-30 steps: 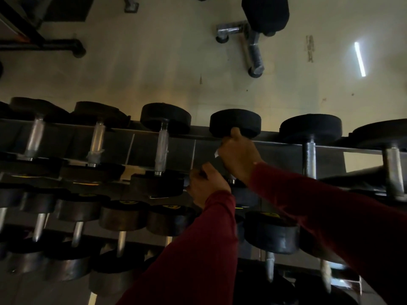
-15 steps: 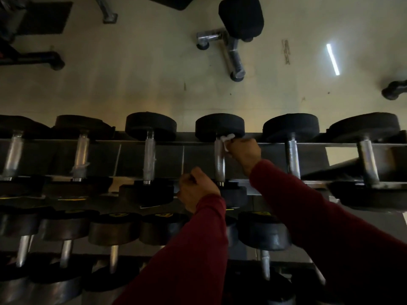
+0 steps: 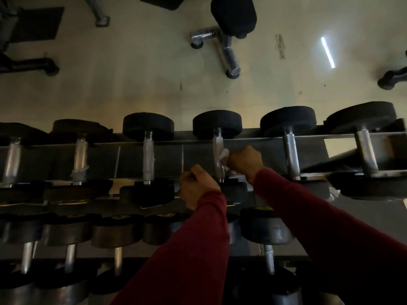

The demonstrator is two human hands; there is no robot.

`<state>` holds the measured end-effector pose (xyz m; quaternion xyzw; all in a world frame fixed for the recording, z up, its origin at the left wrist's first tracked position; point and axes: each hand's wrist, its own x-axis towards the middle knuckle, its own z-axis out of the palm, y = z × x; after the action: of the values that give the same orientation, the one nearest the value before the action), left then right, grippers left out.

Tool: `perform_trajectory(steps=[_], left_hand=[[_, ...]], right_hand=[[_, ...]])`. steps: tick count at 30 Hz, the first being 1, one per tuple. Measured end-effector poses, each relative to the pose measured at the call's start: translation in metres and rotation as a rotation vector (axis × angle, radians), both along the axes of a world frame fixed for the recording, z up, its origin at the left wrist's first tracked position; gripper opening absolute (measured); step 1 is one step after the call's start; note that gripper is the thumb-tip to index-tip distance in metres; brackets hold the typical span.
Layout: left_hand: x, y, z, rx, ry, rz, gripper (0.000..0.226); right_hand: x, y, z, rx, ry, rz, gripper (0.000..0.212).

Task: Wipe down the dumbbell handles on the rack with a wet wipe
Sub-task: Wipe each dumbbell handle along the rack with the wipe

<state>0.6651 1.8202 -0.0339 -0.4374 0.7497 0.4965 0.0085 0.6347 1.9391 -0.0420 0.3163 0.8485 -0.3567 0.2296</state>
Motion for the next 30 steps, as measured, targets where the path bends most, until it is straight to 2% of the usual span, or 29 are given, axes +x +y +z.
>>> perform_trajectory(steps=[3,5,9,12,14,17,19,22,25,27,30], left_hand=[[0.000,-0.001,-0.001,-0.021,0.000,-0.014,0.038],[0.000,0.000,0.000,-0.024,0.006,-0.019,0.040],[0.000,0.000,0.002,-0.002,-0.003,-0.003,0.032],[0.000,0.001,0.004,0.014,-0.007,0.009,0.029],[0.000,0.001,0.005,0.006,-0.007,0.002,0.030],[-0.001,0.001,0.006,0.026,-0.014,0.013,0.029],[-0.001,0.000,0.006,0.029,-0.011,0.009,0.029],[-0.001,-0.001,0.005,0.035,-0.013,-0.001,0.031],[0.000,-0.001,-0.001,0.026,-0.023,0.001,0.035],[0.000,-0.001,-0.004,0.006,-0.030,-0.008,0.038],[0.000,-0.001,-0.004,-0.010,-0.027,-0.002,0.047]], right_hand=[[-0.018,0.000,0.005,0.000,0.108,-0.063,0.046],[-0.022,0.002,0.008,0.038,0.142,-0.069,0.043],[-0.001,-0.003,0.000,0.119,0.061,0.059,0.032],[0.024,-0.004,-0.011,0.120,0.083,0.059,0.041],[0.029,-0.004,-0.009,0.138,0.125,0.081,0.030],[0.015,-0.008,0.001,0.235,0.359,0.159,0.007],[-0.001,-0.010,0.002,0.301,0.544,0.218,0.015],[-0.009,-0.007,0.000,0.361,0.572,0.416,0.027],[0.009,0.000,0.003,0.367,0.642,0.754,0.047],[0.020,0.007,0.000,0.342,0.674,0.964,0.041],[0.005,0.013,0.005,0.340,0.611,1.124,0.037]])
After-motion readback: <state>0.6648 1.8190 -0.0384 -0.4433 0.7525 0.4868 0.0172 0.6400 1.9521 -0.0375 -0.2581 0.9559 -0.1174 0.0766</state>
